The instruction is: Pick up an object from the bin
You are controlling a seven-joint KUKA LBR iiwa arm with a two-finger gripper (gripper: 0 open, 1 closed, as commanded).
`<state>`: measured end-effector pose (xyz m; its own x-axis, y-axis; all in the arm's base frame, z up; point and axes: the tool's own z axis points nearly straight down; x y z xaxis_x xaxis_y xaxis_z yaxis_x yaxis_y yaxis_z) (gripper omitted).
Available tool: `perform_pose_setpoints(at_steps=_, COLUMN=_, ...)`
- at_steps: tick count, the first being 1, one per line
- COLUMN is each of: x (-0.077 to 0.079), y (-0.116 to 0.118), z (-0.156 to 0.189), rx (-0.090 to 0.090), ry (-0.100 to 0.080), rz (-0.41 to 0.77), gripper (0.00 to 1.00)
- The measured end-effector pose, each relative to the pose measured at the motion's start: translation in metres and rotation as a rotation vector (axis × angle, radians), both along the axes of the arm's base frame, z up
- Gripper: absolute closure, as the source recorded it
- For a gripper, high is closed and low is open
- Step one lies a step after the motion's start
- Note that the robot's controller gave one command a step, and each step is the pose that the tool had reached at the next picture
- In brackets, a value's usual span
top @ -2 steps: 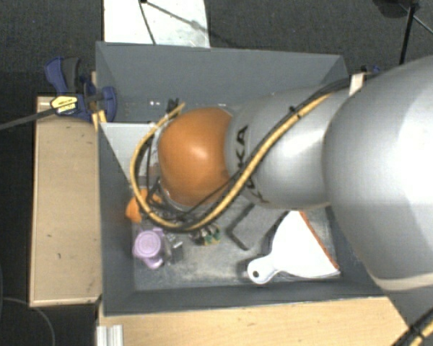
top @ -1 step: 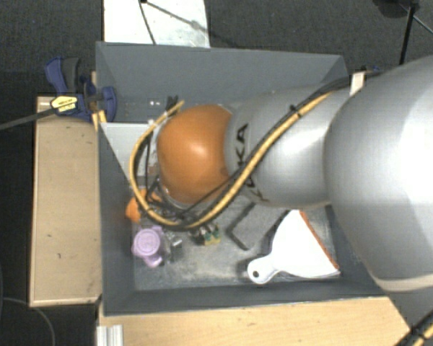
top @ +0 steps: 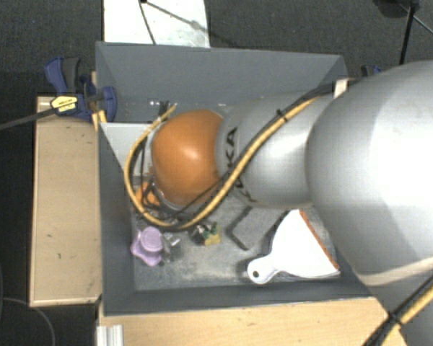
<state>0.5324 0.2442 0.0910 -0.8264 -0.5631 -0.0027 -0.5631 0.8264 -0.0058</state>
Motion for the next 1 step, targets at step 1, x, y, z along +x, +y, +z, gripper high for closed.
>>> perform_pose_setpoints(at_steps=1, x=0.0104, y=-0.0178, z=0.1552, rx=0.007, ry=-0.002, rz=-0.116, gripper=1.0)
